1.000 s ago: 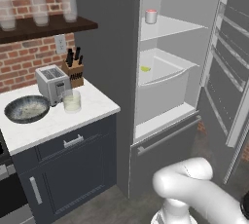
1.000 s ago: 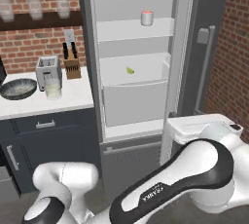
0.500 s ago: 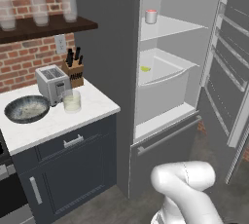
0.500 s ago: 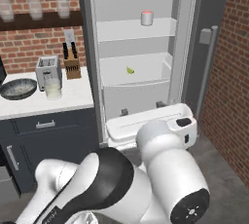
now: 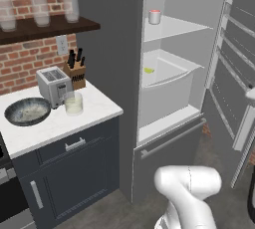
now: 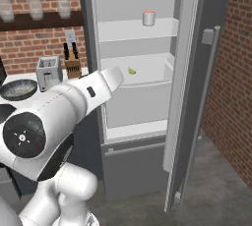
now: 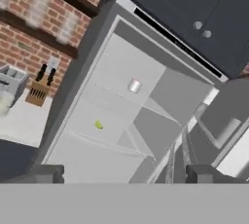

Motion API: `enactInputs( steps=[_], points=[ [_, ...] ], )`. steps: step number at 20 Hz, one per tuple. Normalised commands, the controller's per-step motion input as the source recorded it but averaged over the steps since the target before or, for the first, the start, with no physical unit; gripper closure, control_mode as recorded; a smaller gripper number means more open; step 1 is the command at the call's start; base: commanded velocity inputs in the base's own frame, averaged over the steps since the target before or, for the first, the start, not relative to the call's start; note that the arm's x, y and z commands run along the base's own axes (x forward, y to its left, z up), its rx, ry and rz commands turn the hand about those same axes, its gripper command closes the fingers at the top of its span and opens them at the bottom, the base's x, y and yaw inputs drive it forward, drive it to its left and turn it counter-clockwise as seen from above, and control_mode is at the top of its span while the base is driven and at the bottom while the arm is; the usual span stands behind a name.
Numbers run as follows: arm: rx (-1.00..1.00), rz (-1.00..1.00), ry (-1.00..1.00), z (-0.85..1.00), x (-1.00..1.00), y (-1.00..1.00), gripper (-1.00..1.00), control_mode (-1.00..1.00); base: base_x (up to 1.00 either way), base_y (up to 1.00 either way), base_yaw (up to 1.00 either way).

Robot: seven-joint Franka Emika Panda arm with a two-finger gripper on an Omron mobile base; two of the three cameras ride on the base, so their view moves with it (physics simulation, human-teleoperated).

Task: Grab a lemon wedge from the fridge and one ice cube from the ice bowl, and put them in the glass of lemonade.

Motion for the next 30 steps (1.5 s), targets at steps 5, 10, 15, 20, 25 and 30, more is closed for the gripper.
enactInputs(
  steps=[5, 10, 15, 20, 25, 30],
  points=[
    [-0.46, -0.34, 0.43, 0.05, 0.94, 0.66, -1.0, -1.0, 0.0, 0.0, 0.0],
    [-0.46, -0.39, 0.43, 0.01, 1.0, 0.42, -1.0, -1.0, 0.0, 0.0, 0.0],
    [-0.5, -0.36, 0.36, 0.0, 1.0, 0.04, -1.0, -1.0, 0.0, 0.0, 0.0],
    [-0.4, -0.32, 0.32, 0.0, 0.92, -0.17, -1.0, -1.0, 0.0, 0.0, 0.0],
    [-0.16, -0.3, 0.32, 0.0, 0.6, -0.73, -1.0, -1.0, 0.0, 0.0, 0.0],
    [-0.02, -0.25, 0.26, 0.0, 0.34, -0.99, -1.0, -1.0, 0.0, 0.0, 0.0]
  ],
)
